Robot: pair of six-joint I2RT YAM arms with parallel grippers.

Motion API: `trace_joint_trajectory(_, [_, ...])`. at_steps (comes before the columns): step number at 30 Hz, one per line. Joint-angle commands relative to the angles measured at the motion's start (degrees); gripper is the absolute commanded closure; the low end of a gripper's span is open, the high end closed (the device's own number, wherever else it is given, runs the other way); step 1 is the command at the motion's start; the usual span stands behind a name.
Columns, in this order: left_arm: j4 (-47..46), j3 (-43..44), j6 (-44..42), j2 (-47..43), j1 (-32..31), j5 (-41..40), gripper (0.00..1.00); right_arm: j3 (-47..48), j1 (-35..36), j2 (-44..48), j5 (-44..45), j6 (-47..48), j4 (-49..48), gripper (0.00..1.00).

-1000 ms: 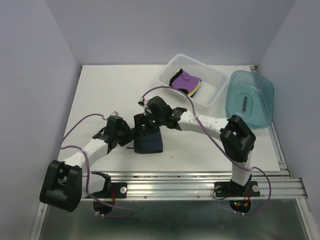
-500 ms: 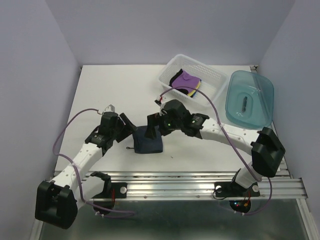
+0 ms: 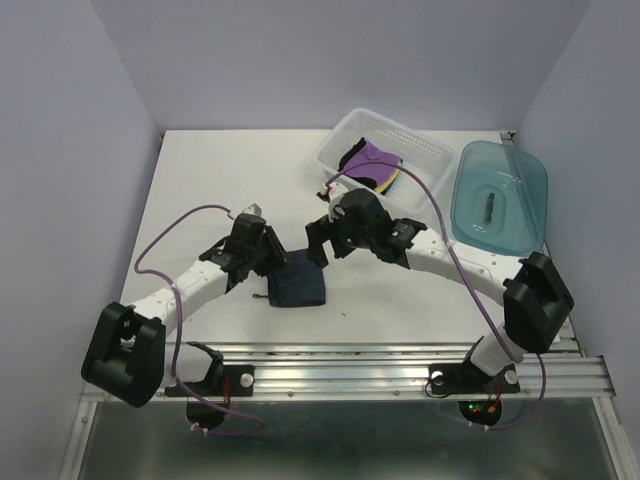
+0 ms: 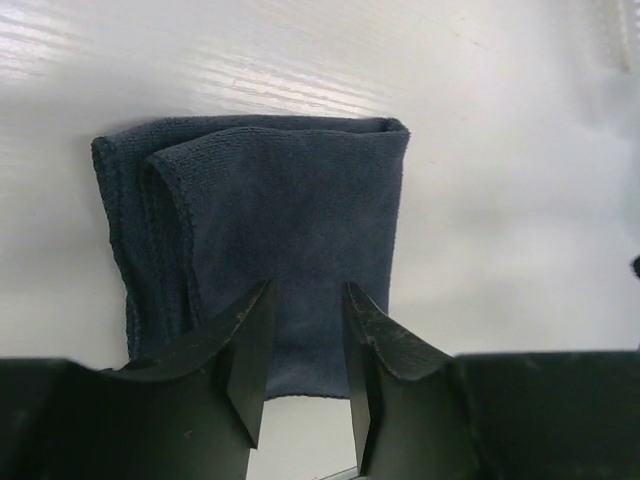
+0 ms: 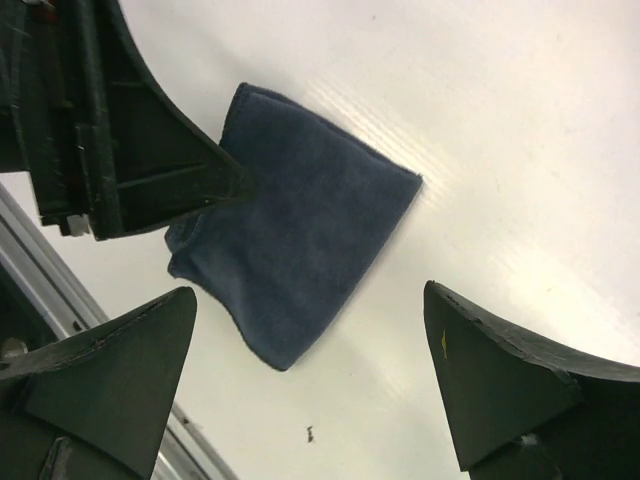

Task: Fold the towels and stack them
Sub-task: Neatly place the folded towel into the bin

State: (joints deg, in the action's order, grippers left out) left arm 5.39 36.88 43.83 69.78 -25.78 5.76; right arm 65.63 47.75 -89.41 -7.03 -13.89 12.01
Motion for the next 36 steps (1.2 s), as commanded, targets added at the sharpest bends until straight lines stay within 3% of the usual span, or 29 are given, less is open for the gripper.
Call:
trace_joint_trajectory(1, [-2.40, -0.06, -0.95, 2.90, 0.03, -1.97, 0.58, 6.00, -0.55, -1.82, -0.09, 9.49, -1.64, 0.00])
trace_joint_trajectory(10, [-0.56, -0.32, -1.56, 11.08, 2.40, -4.79, 0.68, 13.20, -0.73, -10.86, -6.16, 17.84, 0.12, 0.00])
trace_joint_trajectory(15, [-0.20, -0.41, -2.17, 7.23, 2.40, -4.09, 0.68, 19.00, -0.81, -18.43, -8.26, 21.18, 2.49, 0.00])
trace_joint_trajectory(18, [1.20, 0.47, -3.66, 1.79, 2.31, -4.09, 0.62, 23.83, -0.81, -22.90, -10.11, 22.59, 4.42, 0.00])
trace_joint_trajectory(21, [3.48, 1.17, -4.02, -4.18, 2.23, -4.79, 0.35, 27.53, -0.90, -26.85, -11.25, 22.94, 5.48, 0.00])
trace_joint_trajectory(26, [8.14, 1.26, -2.97, -11.32, 2.23, -9.00, 0.01, 31.31, -0.81, -31.61, -13.71, 21.19, 5.74, 0.00])
trace_joint_trajectory(30, [12.01, 0.91, -0.95, -14.75, 2.31, -13.14, 0.01, 32.37, -0.81, -34.78, -18.98, 17.85, 5.13, 0.00])
trace_joint_trajectory(36, [14.74, 2.23, 0.90, -16.60, 2.31, -15.95, 0.01, 27.99, -0.81, -34.88, -17.32, 12.50, 1.44, 0.00])
